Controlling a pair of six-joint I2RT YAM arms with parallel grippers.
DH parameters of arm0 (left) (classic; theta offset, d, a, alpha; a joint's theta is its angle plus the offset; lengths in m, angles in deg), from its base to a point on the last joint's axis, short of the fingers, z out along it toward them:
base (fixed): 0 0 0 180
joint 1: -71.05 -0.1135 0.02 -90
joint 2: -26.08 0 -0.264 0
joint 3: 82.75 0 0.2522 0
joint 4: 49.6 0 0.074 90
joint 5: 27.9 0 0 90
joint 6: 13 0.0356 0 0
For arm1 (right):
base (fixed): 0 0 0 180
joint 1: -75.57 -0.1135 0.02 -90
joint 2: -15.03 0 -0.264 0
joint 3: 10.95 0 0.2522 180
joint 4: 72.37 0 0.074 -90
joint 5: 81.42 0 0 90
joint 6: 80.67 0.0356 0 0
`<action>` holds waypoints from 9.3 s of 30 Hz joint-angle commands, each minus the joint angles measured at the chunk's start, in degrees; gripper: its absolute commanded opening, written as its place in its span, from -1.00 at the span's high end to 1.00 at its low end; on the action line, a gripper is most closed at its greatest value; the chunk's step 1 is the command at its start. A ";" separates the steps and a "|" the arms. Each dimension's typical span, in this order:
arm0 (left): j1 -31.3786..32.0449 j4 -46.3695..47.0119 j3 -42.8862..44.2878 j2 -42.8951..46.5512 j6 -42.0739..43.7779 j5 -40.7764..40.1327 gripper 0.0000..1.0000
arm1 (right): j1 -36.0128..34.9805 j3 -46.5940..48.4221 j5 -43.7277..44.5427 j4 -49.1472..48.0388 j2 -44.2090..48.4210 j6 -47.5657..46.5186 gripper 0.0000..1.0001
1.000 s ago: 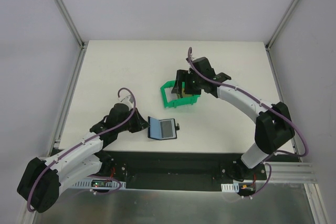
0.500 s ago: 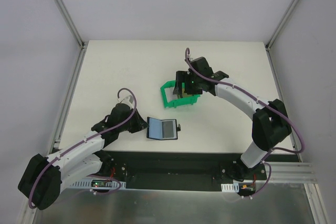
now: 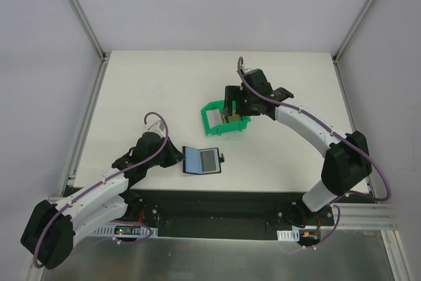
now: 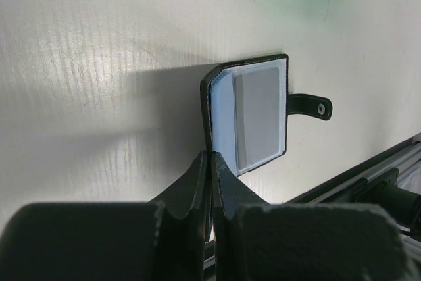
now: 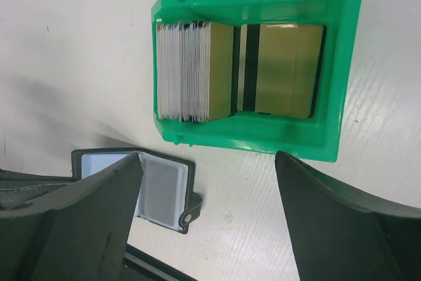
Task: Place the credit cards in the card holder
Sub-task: Pick up the credit card from the storage box, then insert the credit card into the card holder.
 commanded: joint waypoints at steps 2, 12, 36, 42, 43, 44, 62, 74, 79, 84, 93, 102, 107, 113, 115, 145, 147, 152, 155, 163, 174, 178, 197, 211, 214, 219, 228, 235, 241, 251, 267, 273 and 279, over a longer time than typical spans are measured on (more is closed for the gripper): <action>-0.43 1.24 0.65 -0.48 -0.11 0.14 1.00 | 0.42 1.66 1.23 1.24 2.62 -0.35 -0.69; -0.43 1.24 1.09 -0.57 0.33 0.31 1.00 | 1.21 4.21 0.43 2.38 0.69 -1.58 -0.69; -0.43 1.15 1.00 -1.44 0.24 0.49 1.00 | 1.13 12.20 -8.17 3.79 -9.94 -1.68 -0.71; -0.43 1.07 1.88 -2.41 0.33 0.92 1.00 | -1.25 13.61 -6.25 4.41 -14.33 -0.36 -0.71; -0.43 0.98 1.88 -2.50 0.51 1.10 1.00 | -1.34 13.44 -6.25 3.97 -14.95 -0.09 -0.72; -0.43 0.89 1.88 -2.50 0.60 1.19 1.00 | -1.51 13.52 -6.33 3.62 -15.48 0.08 -0.72; -0.43 0.36 1.88 -2.94 1.03 1.28 1.00 | -1.69 15.98 -6.77 -2.09 -24.00 2.11 -0.78; -0.43 0.36 2.58 -4.52 1.39 1.45 1.00 | -1.78 14.23 -10.73 -4.56 -22.60 3.34 -0.69; -0.43 0.36 3.02 -5.14 1.65 1.63 1.00 | -1.69 14.14 -11.08 -4.47 -22.34 3.51 -0.54; -0.43 0.36 3.02 -5.31 1.74 1.63 1.00 | -1.69 13.96 -10.82 -4.47 -21.63 3.78 -0.43; -0.43 0.63 3.20 -5.84 1.91 1.72 1.00 | -1.69 13.44 -10.55 -4.12 -21.02 3.86 -0.13; -0.43 1.15 3.11 -6.46 2.00 2.16 1.00 | -1.78 13.35 -10.47 -3.94 -20.49 3.78 0.11; -0.43 1.24 3.11 -6.55 2.00 2.24 1.00 | -1.69 13.44 -10.29 -3.77 -20.40 3.78 0.22; -0.43 1.42 3.11 -6.81 2.00 2.33 1.00 | -1.51 13.53 -10.38 -3.68 -19.96 3.60 0.44; -0.43 1.42 3.11 -6.81 2.00 2.33 1.00 | -1.60 13.61 -10.47 -3.59 -19.88 3.42 0.55; -0.43 2.91 -0.84 -6.02 1.74 1.10 1.00 | 0.60 8.09 -5.88 -5.86 -3.20 0.69 1.00; -0.43 3.17 -1.19 -5.67 1.21 1.10 1.00 | 0.25 2.65 -8.87 -10.24 1.02 3.85 1.00; -0.43 3.96 -3.56 -4.26 -0.37 0.57 1.00 | -4.14 -13.68 -11.86 -22.11 10.52 12.98 1.00; -0.43 4.84 -4.88 -3.56 -1.25 0.31 1.00 | -7.48 -21.52 -12.93 -29.50 12.73 19.13 0.99; -0.43 6.95 -7.43 -3.56 -3.71 0.84 1.00 | -14.70 -32.61 -12.48 -41.98 9.66 26.09 0.99; -0.43 7.39 -10.25 -1.89 -5.12 0.14 1.00 | -15.93 -39.82 -13.28 -53.94 3.34 29.53 1.00; -0.43 7.48 -10.95 -1.80 -5.12 0.40 1.00 | -15.84 -41.23 -12.58 -56.76 1.92 30.40 1.00; -0.43 7.22 -11.74 -0.13 -5.56 0.75 1.00 | -16.10 -45.53 -14.25 -64.15 -2.83 35.06 0.99; -0.43 6.60 -10.51 -0.48 -5.03 0.49 1.00 | -16.98 -45.89 -12.75 -62.83 -3.88 34.71 0.99; -0.43 6.60 -10.34 -0.57 -5.03 0.57 1.00 | -16.98 -44.84 -11.70 -63.00 -5.02 35.76 0.99; -0.43 6.60 -10.34 -0.48 -5.20 0.40 1.00 | -17.77 -44.48 -10.82 -64.41 -6.17 37.35 0.99; -0.43 6.60 -9.81 -0.92 -5.03 0.49 1.00 | -21.46 -41.59 -8.62 -64.60 -8.10 38.58 0.98; -0.43 6.60 -9.90 -0.13 -5.20 0.40 1.00 | -21.64 -40.36 -2.92 -53.11 -3.10 33.50 0.54; -0.43 6.52 -9.37 -0.83 -4.59 0.84 1.00 | -21.73 -38.95 2.01 -42.27 3.15 28.39 0.15; -0.43 6.60 -8.05 -2.50 -3.62 1.10 1.00 | -23.40 -32.01 -3.78 -41.56 -2.91 26.45 0.23; -0.43 6.60 -7.61 -2.68 -3.36 1.54 1.00 | -23.84 -27.26 -7.47 -42.88 -6.43 25.57 0.29; -0.43 6.52 -7.17 -2.68 -3.44 1.89 1.00 | -24.10 -27.43 -5.64 -41.13 -4.50 23.82 0.29; -0.43 5.81 -5.86 -1.89 -2.31 2.51 1.00 | -24.45 -27.26 0.16 -33.75 -0.11 20.04 0.18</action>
